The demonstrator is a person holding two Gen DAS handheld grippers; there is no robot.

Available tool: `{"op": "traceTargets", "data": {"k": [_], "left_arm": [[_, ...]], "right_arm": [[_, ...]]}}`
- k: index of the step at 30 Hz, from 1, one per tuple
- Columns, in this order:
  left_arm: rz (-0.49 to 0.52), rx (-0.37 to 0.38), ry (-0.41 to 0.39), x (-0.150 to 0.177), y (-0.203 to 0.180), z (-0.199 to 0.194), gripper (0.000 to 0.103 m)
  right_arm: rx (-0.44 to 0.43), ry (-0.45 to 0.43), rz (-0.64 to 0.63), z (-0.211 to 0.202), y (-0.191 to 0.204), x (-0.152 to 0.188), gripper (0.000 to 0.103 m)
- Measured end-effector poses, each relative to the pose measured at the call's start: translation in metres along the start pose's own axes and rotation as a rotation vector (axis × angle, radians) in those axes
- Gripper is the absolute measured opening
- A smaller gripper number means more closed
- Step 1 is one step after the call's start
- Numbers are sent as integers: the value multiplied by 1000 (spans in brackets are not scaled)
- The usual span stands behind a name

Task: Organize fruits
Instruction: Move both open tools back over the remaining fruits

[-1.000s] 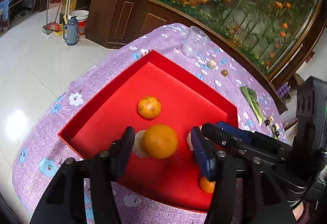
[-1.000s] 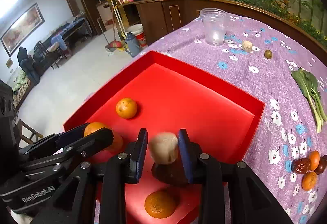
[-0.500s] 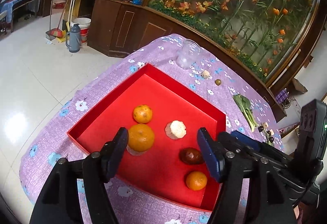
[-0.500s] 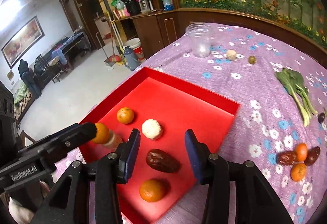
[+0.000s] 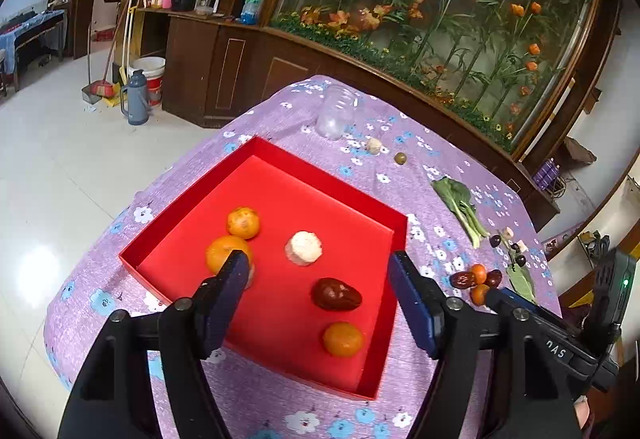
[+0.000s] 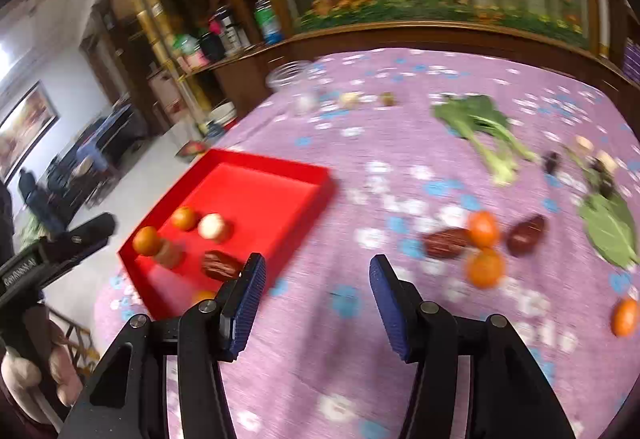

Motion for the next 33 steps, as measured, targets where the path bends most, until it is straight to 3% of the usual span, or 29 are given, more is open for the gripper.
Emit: {"op": "traceTargets", "data": {"k": [6, 11, 19, 25, 33], "left_arm": [[66, 35, 53, 22, -32, 13, 77], [167, 94, 118, 50, -72, 26, 77], [255, 123, 199, 81, -109, 50, 77], [314, 140, 259, 102, -132, 71, 77], [512, 130, 286, 114, -181, 110, 77]], "right_arm": [[101, -31, 117, -40, -76, 26, 65], [188, -35, 234, -67, -144, 59, 65], [311, -38, 378, -112, -231, 109, 65], [345, -27, 456, -126, -265, 134, 65], [313, -11, 432, -103, -261, 121, 65]]}}
Point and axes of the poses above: each gripper's, at about its wrist camera, not at the fingertips, and z roughly the way its jaws point, y to its left, x to its underside, the point moved 9 cm from there along z, roughly the way its jaws point, and after that the axes turned 9 degrees about -z, right-handed, at the moved point
